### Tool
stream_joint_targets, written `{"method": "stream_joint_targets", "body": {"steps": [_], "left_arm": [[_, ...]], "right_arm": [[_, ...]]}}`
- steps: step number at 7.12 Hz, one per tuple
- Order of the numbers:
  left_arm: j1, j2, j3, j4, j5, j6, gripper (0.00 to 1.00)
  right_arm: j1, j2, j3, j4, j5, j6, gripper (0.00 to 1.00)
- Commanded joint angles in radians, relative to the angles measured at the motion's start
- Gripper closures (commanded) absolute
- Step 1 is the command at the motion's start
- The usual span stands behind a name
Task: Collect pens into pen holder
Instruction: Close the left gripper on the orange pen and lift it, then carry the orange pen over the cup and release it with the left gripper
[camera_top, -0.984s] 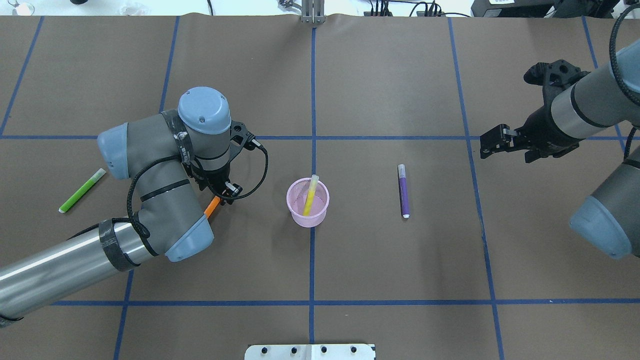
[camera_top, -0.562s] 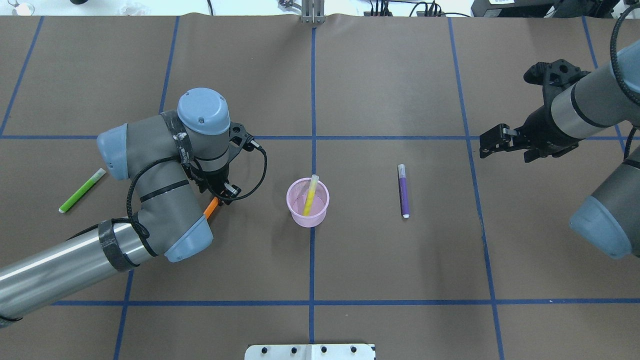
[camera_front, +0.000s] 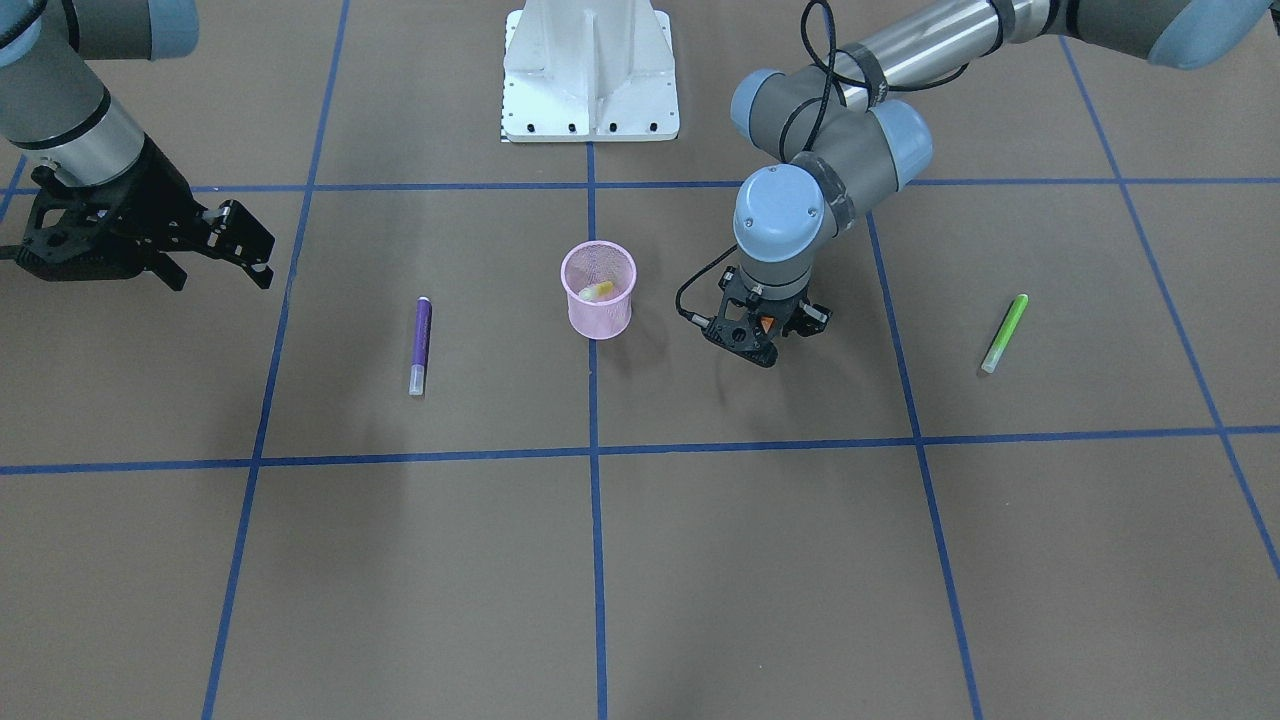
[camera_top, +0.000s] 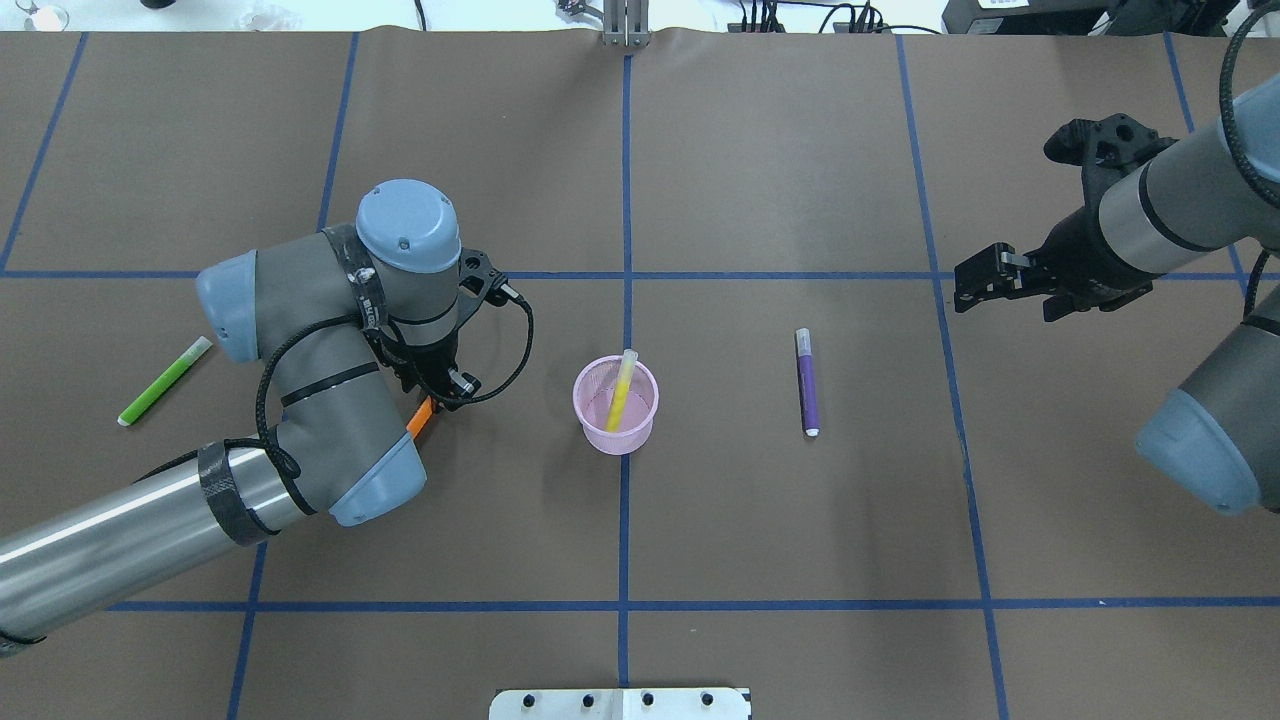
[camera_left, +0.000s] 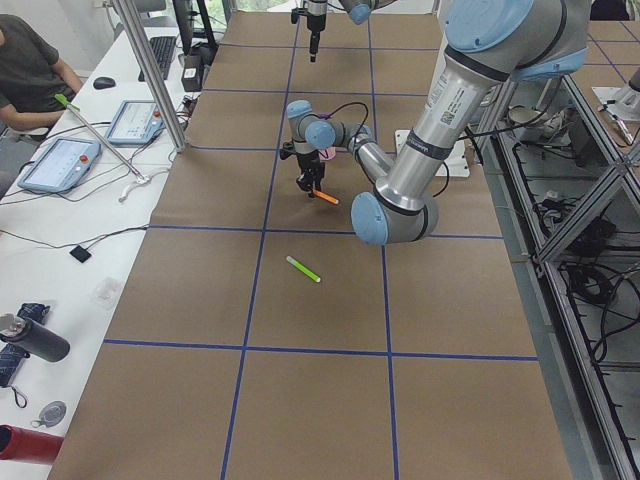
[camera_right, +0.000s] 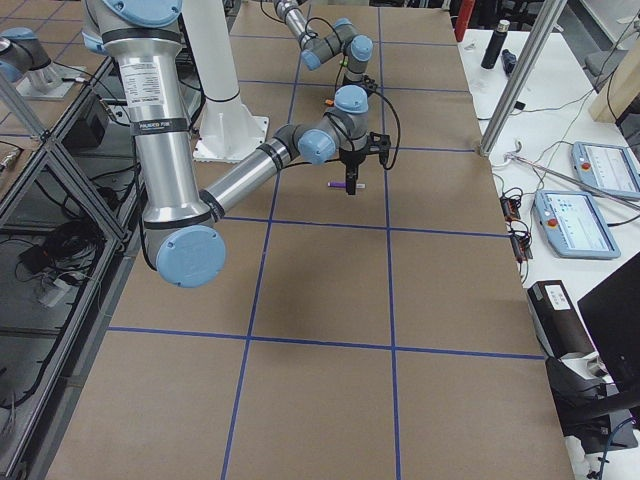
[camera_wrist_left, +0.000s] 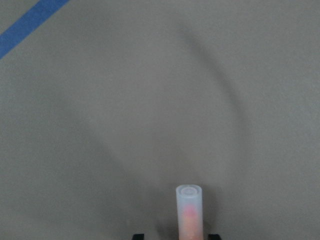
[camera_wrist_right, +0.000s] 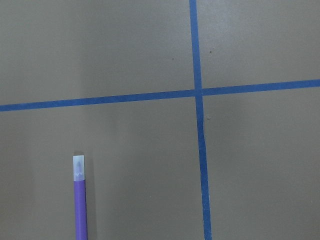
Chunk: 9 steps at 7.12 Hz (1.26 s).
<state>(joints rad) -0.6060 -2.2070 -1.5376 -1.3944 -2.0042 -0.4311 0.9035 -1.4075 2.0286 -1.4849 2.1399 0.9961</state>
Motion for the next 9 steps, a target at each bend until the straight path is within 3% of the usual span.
{"method": "stream_joint_targets", "body": {"steps": [1, 2, 5, 7, 9], "left_arm": [[0.000, 0.001, 0.001, 0.002, -0.001, -0.003, 0.82], [0.000, 0.000, -0.004, 0.015, -0.004, -0.005, 1.00], [-0.011, -0.029, -0.089, 0.078, -0.115, -0.021, 1.00], [-0.006, -0.101, -0.179, 0.066, -0.046, -0.154, 1.00], [-0.006, -0.157, -0.180, -0.019, -0.041, -0.172, 1.00]], "right_arm": [[0.000, 0.001, 0.002, 0.000, 0.000, 0.001, 0.00], [0.000, 0.001, 0.002, 0.000, 0.000, 0.001, 0.00], [0.009, 0.002, 0.004, 0.002, 0.000, 0.001, 0.00], [0.012, 0.002, 0.004, 0.002, 0.000, -0.001, 0.00], [0.018, 0.001, 0.004, 0.002, 0.000, -0.005, 0.00]]}}
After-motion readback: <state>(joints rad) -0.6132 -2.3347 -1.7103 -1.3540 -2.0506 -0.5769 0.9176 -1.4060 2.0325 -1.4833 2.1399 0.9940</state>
